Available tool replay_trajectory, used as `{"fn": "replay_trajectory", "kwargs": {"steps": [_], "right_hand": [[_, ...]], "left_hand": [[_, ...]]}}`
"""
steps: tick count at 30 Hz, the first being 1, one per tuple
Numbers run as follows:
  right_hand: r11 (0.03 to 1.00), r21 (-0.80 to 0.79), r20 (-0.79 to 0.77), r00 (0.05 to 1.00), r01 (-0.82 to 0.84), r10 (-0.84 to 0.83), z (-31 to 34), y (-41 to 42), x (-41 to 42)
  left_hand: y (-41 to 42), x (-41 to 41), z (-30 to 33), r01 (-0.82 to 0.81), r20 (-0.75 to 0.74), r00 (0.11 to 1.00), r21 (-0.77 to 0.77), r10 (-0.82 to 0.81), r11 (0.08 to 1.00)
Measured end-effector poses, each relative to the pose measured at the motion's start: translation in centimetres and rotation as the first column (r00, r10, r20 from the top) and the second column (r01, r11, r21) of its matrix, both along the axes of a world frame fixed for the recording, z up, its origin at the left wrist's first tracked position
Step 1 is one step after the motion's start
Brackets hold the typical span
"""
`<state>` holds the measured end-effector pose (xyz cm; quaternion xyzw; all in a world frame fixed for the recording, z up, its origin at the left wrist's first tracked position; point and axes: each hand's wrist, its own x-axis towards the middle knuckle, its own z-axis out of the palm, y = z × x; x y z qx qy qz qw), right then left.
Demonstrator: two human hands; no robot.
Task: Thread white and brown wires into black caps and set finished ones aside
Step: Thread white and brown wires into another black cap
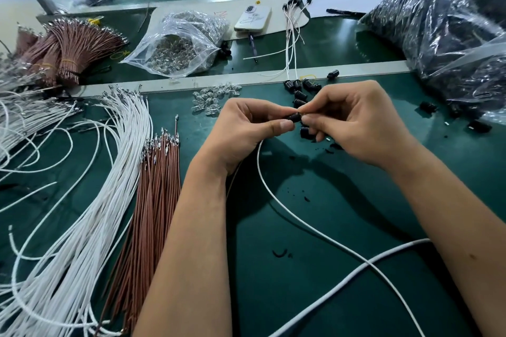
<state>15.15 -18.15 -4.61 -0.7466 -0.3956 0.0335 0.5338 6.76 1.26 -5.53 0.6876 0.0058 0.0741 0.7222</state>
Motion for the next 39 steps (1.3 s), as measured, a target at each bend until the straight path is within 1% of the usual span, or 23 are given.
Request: {"fn": "replay_trajectory", "kwargs": {"steps": [4, 7, 11, 14, 16, 18, 21, 25, 27, 30, 31, 33, 35, 39], "right_hand": [[0.998, -0.057, 0.083, 0.997, 0.017, -0.012, 0.25, -0.10, -0.01], [0.995, -0.092, 0.110, 0.994, 0.039, -0.029, 0.24, -0.12, 0.01], [0.996, -0.054, 0.048, 0.996, 0.074, -0.072, -0.11, 0.05, -0.08], [1.000, 0.009, -0.028, 0.999, 0.030, -0.029, -0.06, -0.14, -0.18], [0.998, 0.068, -0.069, 0.998, -0.001, 0.005, 0.09, -0.36, -0.06], [0.995, 0.103, -0.062, 0.998, 0.009, -0.003, 0.07, -0.34, -0.08], [0.993, 0.101, -0.006, 0.998, 0.061, -0.060, -0.39, -0.08, -0.36], [0.994, 0.098, 0.057, 0.997, 0.046, -0.052, -0.62, -0.02, -0.43], [0.996, 0.081, 0.026, 0.999, 0.027, -0.029, -0.57, -0.11, -0.25], [0.997, 0.071, -0.076, 0.997, 0.002, 0.004, -0.63, -0.23, -0.15], [0.998, 0.066, -0.075, 0.997, 0.005, 0.000, -0.65, -0.25, -0.17], [0.999, 0.040, -0.015, 1.000, 0.020, -0.019, -0.64, -0.23, -0.30], [0.999, 0.031, 0.030, 0.999, 0.017, -0.018, -0.44, -0.19, -0.47], [0.994, 0.089, -0.051, 0.996, -0.066, 0.070, 0.33, -0.67, -0.37]], "left_hand": [[-0.13, 0.01, -0.09, -0.011, 0.008, 1.000, -0.026, 0.011, 1.000], [-0.21, 0.20, -0.28, -0.038, 0.010, 0.999, 0.017, 0.038, 0.999], [-0.49, 0.43, -0.36, -0.076, 0.024, 0.997, 0.023, 0.075, 0.997], [-0.55, 0.30, -0.37, -0.040, 0.034, 0.999, -0.010, 0.041, 0.999], [-0.76, 0.28, -0.38, -0.018, 0.034, 0.999, -0.067, 0.020, 0.998], [-0.93, 0.35, -0.32, -0.007, 0.015, 1.000, -0.104, 0.008, 0.995], [-0.94, 0.49, -0.37, -0.010, -0.006, 1.000, -0.114, 0.010, 0.993], [-0.82, 0.47, -0.43, -0.015, -0.022, 1.000, -0.113, 0.013, 0.993], [-0.83, 0.41, -0.47, -0.009, -0.003, 1.000, -0.109, 0.009, 0.994], [-0.89, 0.37, -0.45, -0.002, 0.054, 0.999, -0.075, 0.006, 0.997], [-0.91, 0.41, -0.44, -0.007, 0.063, 0.998, -0.060, 0.011, 0.998], [-0.91, 0.53, -0.47, -0.023, 0.068, 0.997, -0.042, 0.025, 0.999], [-0.91, 0.49, -0.51, -0.019, 0.062, 0.998, -0.056, 0.022, 0.998], [-0.81, 0.32, -0.48, 0.061, 0.015, 0.998, -0.129, -0.060, 0.990]]}}
